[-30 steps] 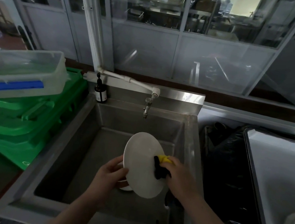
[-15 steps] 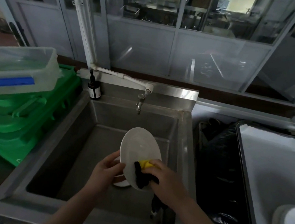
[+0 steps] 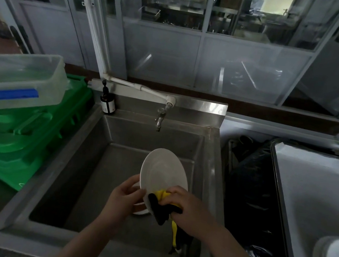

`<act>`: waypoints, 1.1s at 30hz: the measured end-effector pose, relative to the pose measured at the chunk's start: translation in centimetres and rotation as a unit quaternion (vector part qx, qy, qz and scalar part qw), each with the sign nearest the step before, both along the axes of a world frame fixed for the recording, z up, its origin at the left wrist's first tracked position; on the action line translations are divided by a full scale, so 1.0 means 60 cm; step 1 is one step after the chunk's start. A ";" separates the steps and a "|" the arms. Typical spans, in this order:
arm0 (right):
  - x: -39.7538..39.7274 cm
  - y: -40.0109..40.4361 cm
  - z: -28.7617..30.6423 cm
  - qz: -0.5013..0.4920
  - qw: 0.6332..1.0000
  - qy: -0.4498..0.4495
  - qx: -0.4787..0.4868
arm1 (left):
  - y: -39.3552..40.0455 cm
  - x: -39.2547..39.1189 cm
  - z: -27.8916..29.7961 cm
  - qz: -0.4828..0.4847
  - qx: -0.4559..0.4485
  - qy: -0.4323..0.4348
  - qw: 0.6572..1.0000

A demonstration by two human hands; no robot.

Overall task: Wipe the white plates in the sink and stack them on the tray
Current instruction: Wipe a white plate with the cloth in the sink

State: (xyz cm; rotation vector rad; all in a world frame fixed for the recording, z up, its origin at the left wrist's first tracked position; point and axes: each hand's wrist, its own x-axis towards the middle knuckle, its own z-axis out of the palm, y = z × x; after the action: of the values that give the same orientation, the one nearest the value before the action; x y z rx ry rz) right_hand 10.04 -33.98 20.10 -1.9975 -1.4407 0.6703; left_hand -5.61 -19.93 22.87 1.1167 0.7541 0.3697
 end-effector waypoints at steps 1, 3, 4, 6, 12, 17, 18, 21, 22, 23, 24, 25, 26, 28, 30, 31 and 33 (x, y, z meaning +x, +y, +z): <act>0.002 -0.002 -0.003 -0.001 1.000 -0.017 -0.003 | 0.002 0.000 0.000 0.005 -0.002 0.000 1.000; 0.007 -0.004 -0.008 -0.003 0.999 -0.048 -0.003 | 0.006 -0.002 0.002 0.015 -0.004 0.002 1.000; 0.011 -0.006 -0.010 -0.005 0.998 -0.060 -0.003 | 0.007 -0.002 0.002 0.017 -0.004 0.002 1.000; 0.017 -0.008 -0.013 -0.010 0.997 -0.079 -0.008 | 0.011 -0.005 0.004 0.018 -0.002 0.002 1.000; 0.045 -0.009 -0.017 -0.019 0.993 -0.107 -0.034 | 0.024 -0.012 0.006 0.004 0.005 0.012 1.000; 0.063 -0.001 -0.020 -0.034 0.987 -0.149 -0.041 | 0.029 -0.015 0.007 -0.007 0.020 0.020 1.000; 0.066 0.001 -0.022 -0.033 0.987 -0.154 -0.041 | 0.030 -0.015 0.007 -0.009 0.021 0.021 1.000; 0.076 0.007 -0.024 -0.033 0.984 -0.174 -0.036 | 0.035 -0.018 0.005 -0.009 0.018 0.021 1.000; 0.079 0.008 -0.025 -0.037 0.982 -0.183 -0.035 | 0.037 -0.020 0.005 -0.008 0.017 0.021 1.000; 0.081 0.010 -0.025 -0.043 0.980 -0.193 -0.033 | 0.039 -0.022 0.004 -0.007 0.017 0.020 1.000; 0.081 0.011 -0.025 -0.050 0.978 -0.201 -0.033 | 0.042 -0.023 0.003 -0.007 0.017 0.019 1.000; 0.081 0.013 -0.025 -0.057 0.976 -0.208 -0.034 | 0.044 -0.025 0.003 -0.008 0.016 0.017 1.000; 0.080 0.015 -0.026 -0.064 0.974 -0.216 -0.035 | 0.046 -0.026 0.004 -0.007 0.016 0.015 1.000; 0.078 0.017 -0.025 -0.076 0.972 -0.221 -0.036 | 0.052 -0.025 0.006 -0.005 0.018 0.010 1.000; 0.080 0.017 -0.023 -0.075 0.974 -0.210 -0.030 | 0.057 -0.023 0.007 -0.002 0.021 0.005 1.000; 0.081 0.017 -0.022 -0.069 0.976 -0.204 -0.030 | 0.059 -0.022 0.005 -0.001 0.021 0.006 1.000; 0.083 0.014 -0.020 -0.062 0.977 -0.199 -0.033 | 0.058 -0.021 0.000 0.002 0.012 0.008 1.000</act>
State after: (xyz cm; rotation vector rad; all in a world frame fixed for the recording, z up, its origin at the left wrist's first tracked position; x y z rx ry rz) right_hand 15.03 -33.12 18.92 -2.3494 -1.5100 0.2746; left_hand -6.90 -16.44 22.86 1.1417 0.7669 0.3745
